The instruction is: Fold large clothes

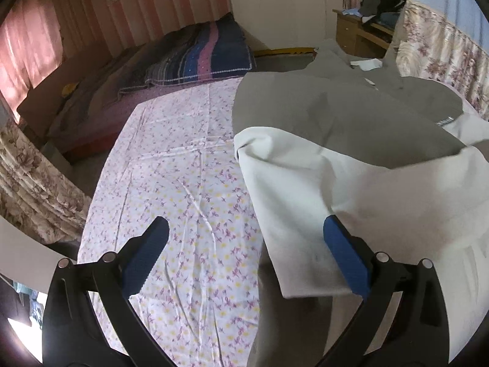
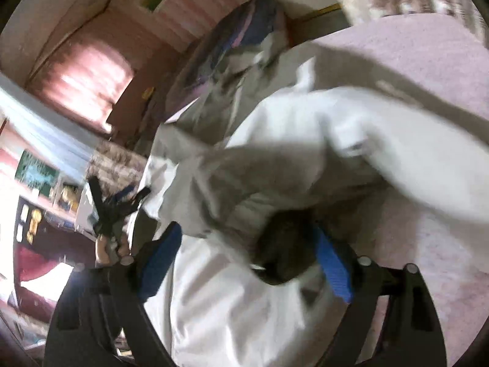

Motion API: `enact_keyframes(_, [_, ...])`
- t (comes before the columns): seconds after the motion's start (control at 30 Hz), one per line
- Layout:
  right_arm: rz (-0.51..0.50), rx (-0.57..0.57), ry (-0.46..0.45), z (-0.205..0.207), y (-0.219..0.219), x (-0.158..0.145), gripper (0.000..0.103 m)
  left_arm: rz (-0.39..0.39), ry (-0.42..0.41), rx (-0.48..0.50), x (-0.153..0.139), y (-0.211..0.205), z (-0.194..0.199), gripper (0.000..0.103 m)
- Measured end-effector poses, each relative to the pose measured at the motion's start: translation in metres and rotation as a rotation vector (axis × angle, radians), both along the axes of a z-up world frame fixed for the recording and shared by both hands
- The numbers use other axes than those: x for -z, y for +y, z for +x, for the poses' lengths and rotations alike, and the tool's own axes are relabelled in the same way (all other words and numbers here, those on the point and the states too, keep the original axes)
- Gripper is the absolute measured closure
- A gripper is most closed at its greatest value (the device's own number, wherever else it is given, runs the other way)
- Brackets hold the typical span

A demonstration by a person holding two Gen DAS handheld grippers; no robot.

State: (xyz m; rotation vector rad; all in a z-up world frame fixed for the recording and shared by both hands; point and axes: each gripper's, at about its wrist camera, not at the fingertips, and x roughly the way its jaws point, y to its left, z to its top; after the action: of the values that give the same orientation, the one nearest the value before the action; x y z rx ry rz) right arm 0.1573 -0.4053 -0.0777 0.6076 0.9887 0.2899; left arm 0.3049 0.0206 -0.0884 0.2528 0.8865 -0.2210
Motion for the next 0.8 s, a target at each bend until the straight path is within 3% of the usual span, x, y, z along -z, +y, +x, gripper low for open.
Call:
enact_keyframes(0.03, [-0.048,-0.015,-0.004,0.01,0.01,0.0,0.065,-0.003,0.001,-0.003,0.001,0.001,0.002,0.003])
enact_keyframes(0.1, [-0.149,-0.038,-0.052,0.03,0.025,-0.01,0.085,-0.004,-0.008,-0.018,-0.003,0.002,0.007,0.003])
enact_keyframes(0.2, [-0.345,-0.05,-0.228,0.06,0.046,-0.061,0.09,-0.055,-0.043,-0.061,-0.025,0.014,0.016,0.003])
enact_keyframes(0.3, [-0.579,-0.053,-0.553,0.056,0.07,-0.141,0.09,-0.107,-0.048,-0.094,-0.043,0.024,0.033,0.003])
enact_keyframes(0.37, [-0.7,-0.062,-0.727,0.038,0.073,-0.166,0.09,-0.121,-0.038,-0.115,-0.046,0.024,0.045,0.003])
enact_keyframes(0.4, [-0.715,-0.056,-0.741,0.036,0.069,-0.167,0.088,-0.13,-0.025,-0.112,-0.044,0.021,0.051,0.003])
enact_keyframes(0.43, [-0.716,-0.064,-0.689,0.04,0.059,-0.157,0.081,-0.141,-0.005,-0.101,-0.041,0.017,0.056,0.003])
enact_keyframes(0.5, [-0.706,-0.095,-0.411,0.066,0.026,-0.107,0.061,-0.157,0.042,-0.075,-0.031,0.003,0.067,0.003])
enact_keyframes(0.57, [-0.76,-0.046,-0.222,0.071,-0.003,-0.061,0.059,-0.148,0.072,-0.043,-0.02,-0.014,0.077,0.003])
enact_keyframes(0.6, [-0.746,-0.018,-0.191,0.066,-0.016,-0.052,0.059,-0.144,0.082,-0.033,-0.016,-0.021,0.081,0.003])
enact_keyframes(0.67, [-0.661,0.069,-0.211,0.053,-0.037,-0.056,0.045,-0.137,0.138,-0.014,-0.004,-0.036,0.092,0.003])
enact_keyframes(0.7, [-0.629,0.109,-0.225,0.048,-0.044,-0.062,0.031,-0.126,0.173,-0.015,0.003,-0.042,0.099,0.004])
enact_keyframes(0.73, [-0.6,0.158,-0.243,0.043,-0.051,-0.071,0.026,-0.108,0.21,-0.02,0.013,-0.049,0.106,0.007])
enact_keyframes(0.8, [-0.551,0.204,-0.236,0.041,-0.058,-0.081,0.022,-0.105,0.236,-0.01,0.02,-0.056,0.111,0.04])
